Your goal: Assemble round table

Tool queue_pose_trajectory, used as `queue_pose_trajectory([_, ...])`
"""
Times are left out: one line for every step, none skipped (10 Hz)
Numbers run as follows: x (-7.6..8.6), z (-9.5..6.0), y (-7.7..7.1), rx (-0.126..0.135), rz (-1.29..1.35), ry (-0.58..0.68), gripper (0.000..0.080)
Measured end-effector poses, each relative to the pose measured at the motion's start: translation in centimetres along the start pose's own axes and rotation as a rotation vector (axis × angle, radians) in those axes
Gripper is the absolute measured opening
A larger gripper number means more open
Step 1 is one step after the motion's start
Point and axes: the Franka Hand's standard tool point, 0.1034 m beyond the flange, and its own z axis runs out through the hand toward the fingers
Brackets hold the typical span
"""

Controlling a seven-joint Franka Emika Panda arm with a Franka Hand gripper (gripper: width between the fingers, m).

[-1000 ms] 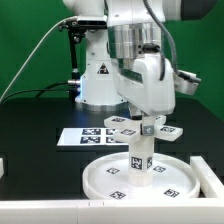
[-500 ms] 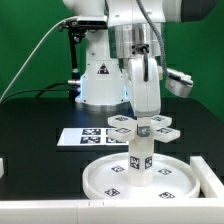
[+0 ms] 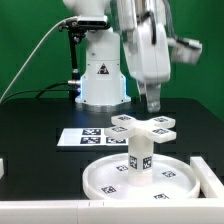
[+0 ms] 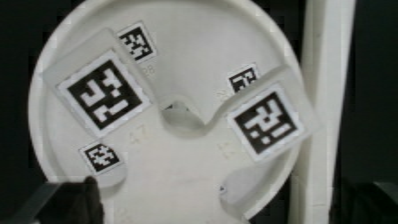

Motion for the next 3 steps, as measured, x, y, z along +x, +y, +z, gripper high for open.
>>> queue_pose_trajectory([0.0, 0.22, 0.08, -0.004, -0.001, 0.002, 0.0649])
queue_pose_trajectory([-0.01, 0.22, 0.07, -0.004, -0.002, 0.002, 0.0649])
queue_pose_trajectory([-0.03, 0.23, 0.08, -0.004, -0.004, 0.002, 0.0649])
